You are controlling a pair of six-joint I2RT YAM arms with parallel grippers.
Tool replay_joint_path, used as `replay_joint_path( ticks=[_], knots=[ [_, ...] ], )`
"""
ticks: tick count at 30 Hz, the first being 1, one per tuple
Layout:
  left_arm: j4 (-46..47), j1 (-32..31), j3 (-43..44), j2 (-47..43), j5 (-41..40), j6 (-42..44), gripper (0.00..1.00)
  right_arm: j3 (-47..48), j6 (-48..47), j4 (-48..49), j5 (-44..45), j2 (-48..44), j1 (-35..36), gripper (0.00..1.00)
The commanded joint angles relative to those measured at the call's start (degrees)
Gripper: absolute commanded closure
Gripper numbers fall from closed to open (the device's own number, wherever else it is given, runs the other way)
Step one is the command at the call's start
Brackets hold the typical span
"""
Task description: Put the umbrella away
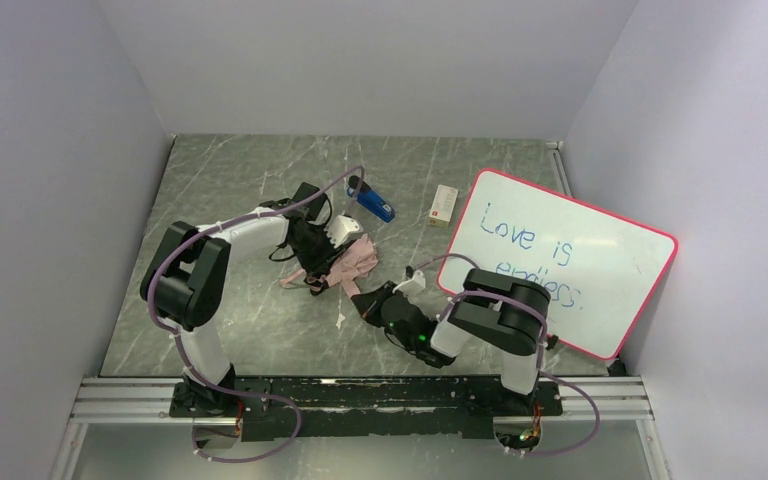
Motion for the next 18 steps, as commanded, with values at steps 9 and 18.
replay_joint_path(
  ticks=[9,18],
  knots=[
    [0.7,0.5,-2.4,4.4,-11.5,1.6,0.95,5.9,-10.1,6.2,-1.9,-2.1,-0.7,1.00],
    [0.7,0.3,-2.8,4.2,-11.3,2.0,0.95,10.3,-12.8,8.5,-6.6,-0.4,-4.2,1.00]
  ],
)
